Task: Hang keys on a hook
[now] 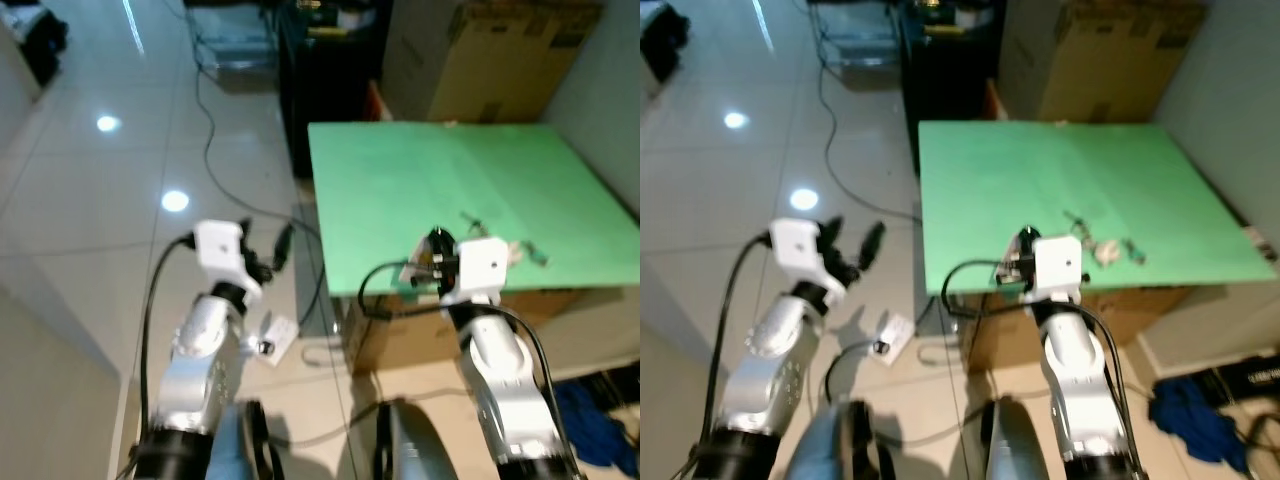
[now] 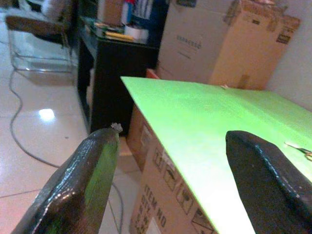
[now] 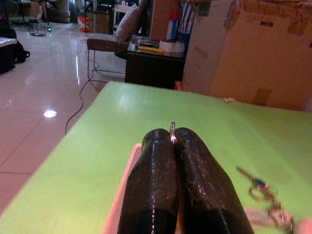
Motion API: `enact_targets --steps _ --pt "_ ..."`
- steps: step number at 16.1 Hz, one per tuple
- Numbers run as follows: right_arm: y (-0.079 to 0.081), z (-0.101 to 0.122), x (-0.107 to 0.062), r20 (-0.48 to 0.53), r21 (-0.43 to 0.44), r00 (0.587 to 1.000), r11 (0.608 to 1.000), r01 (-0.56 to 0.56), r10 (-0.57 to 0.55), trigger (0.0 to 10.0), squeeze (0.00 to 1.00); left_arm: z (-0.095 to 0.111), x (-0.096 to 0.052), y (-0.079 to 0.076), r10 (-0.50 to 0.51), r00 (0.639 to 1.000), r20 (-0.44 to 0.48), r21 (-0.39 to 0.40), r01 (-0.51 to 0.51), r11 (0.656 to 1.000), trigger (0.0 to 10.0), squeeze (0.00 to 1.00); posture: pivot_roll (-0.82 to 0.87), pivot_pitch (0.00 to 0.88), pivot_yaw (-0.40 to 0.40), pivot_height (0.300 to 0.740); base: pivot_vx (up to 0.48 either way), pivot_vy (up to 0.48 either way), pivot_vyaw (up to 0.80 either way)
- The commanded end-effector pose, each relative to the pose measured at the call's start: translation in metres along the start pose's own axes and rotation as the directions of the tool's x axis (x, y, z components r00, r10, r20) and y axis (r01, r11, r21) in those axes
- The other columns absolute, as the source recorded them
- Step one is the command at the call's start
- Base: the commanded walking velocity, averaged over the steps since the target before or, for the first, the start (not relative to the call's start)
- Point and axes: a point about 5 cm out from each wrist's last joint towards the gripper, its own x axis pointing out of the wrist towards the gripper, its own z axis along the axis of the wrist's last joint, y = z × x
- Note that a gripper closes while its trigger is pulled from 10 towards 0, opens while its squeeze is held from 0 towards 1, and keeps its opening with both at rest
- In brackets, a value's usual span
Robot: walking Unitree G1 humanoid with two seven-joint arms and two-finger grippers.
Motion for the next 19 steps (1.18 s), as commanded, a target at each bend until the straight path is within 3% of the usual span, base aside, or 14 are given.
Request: enact_targets --steps 1,7,10,15,19 --pt "0.002 -0.001 0.002 0.011 0.009 1.0 1.0 -0.013 0.013 10.0 0.06 0.004 -0.001 0.0 -0.018 1.0 0.003 0.011 0.018 1.0 10.0 0.0 -0.12 0.073 -0.015 0.715 0.0 0.0 0.0" --pt "0.005 -0.007 0.008 -0.008 0.022 1.0 1.0 0.004 -0.004 10.0 0.13 0.006 0.001 0.007 0.014 1.0 0.003 0.034 -0.014 0.999 10.0 0.0 -0.12 0.056 0.002 0.74 0.0 0.0 0.0" --pt "0.0 -0.007 0.006 -0.004 -0.008 1.0 0.999 0.031 -0.031 10.0 0.05 0.013 0.001 0.009 0.028 0.998 0.049 -0.015 -0.027 1.0 10.0 0.0 -0.13 0.05 0.006 0.74 0.0 0.0 0.0" --pt "-0.005 -0.011 0.003 -0.014 0.013 0.998 0.998 0.054 -0.054 10.0 0.05 0.007 -0.015 0.022 0.089 0.996 0.029 0.015 -0.089 0.996 10.0 0.0 -0.12 0.028 -0.005 0.74 0.0 0.0 0.0" --pt "-0.005 -0.01 0.017 -0.03 0.042 0.998 0.998 0.054 -0.053 10.0 0.02 0.023 0.005 0.021 0.083 0.995 0.064 0.048 -0.086 0.995 10.0 0.0 -0.08 0.063 -0.01 0.74 0.0 0.0 0.0"
